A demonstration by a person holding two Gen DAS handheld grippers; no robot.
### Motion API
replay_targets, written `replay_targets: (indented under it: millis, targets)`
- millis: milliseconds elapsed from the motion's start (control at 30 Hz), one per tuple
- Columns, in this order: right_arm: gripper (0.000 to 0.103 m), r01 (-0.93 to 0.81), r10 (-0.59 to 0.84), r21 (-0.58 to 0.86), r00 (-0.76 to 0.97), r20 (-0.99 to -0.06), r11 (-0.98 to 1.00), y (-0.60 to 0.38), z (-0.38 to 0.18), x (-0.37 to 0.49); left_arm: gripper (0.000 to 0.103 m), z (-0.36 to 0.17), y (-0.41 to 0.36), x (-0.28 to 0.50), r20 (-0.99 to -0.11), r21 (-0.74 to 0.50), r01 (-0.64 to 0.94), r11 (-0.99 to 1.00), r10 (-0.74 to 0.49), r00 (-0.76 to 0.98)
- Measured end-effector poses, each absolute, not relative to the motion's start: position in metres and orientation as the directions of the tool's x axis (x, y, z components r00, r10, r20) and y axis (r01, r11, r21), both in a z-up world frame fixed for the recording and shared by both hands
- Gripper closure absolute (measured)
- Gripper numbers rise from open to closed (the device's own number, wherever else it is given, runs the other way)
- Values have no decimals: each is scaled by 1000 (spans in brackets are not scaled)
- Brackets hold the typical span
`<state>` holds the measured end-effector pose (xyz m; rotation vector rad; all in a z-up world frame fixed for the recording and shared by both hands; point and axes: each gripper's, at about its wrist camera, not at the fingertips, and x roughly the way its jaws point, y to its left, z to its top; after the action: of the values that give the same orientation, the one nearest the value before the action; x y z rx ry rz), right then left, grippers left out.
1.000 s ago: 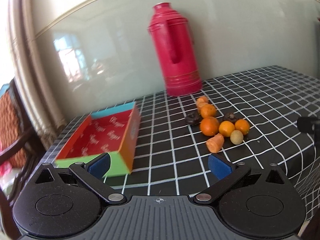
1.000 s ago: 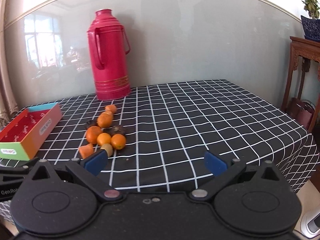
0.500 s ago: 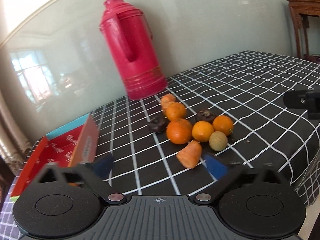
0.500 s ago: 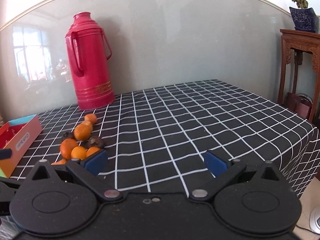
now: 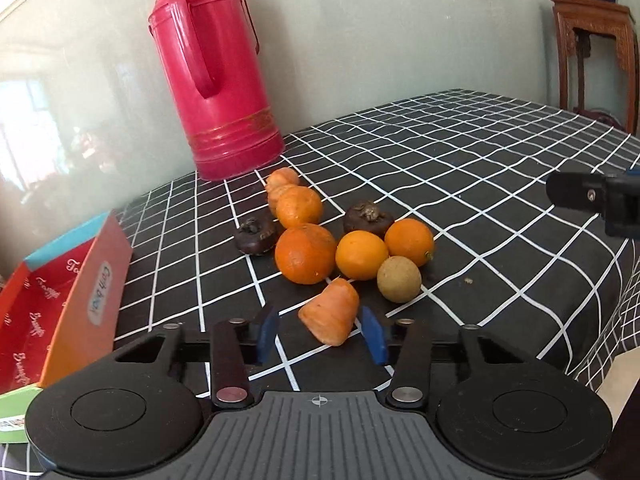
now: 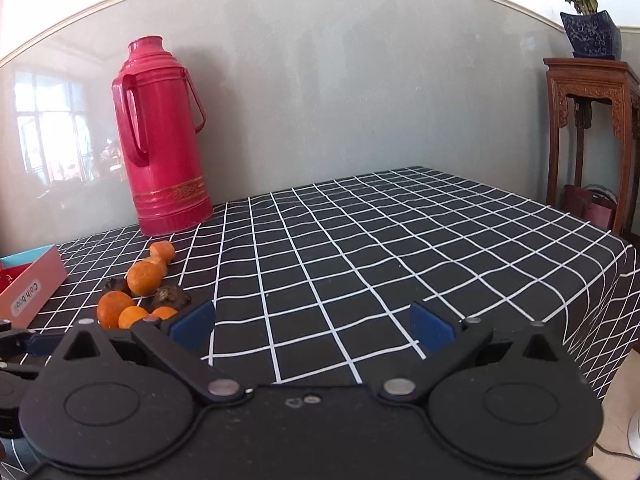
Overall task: Organize fruits
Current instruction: 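Reach the left gripper to the orange carrot-shaped piece and grasp it, then carry the carrot piece with the left gripper into the red tray and release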
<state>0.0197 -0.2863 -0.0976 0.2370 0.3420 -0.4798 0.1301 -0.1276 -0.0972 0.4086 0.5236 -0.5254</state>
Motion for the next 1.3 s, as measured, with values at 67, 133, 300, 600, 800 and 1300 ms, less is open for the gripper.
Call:
replay_targets:
  millis: [67, 133, 300, 600, 800, 1300]
  targets:
    - [6, 488, -410, 142, 832, -374, 861, -286, -98, 19, 70, -98, -128, 131, -568, 206, 578, 790, -384, 728]
    - [6, 487, -407, 145, 832, -376, 861, -286, -99, 20, 70, -100, -128, 130, -560, 207, 572, 794, -384, 734]
    - [6, 481, -402, 147, 836, -373, 864, -285, -99, 21, 71, -101, -125, 132, -556, 165, 559, 812, -392, 733]
    - [6, 452, -372, 149, 848, -378, 879, -278, -99, 25, 71, -83, -96, 130, -443, 166, 412, 896, -306, 843]
    - [6, 425, -348, 141, 858, -379, 894, -268, -99, 29, 71, -60, -45, 145, -353, 147, 158, 977, -97, 931]
    - [6, 310, -242, 122, 888, -392, 943, -228, -99, 47, 66, -62, 54, 194, -485, 76, -287, 955, 287, 826]
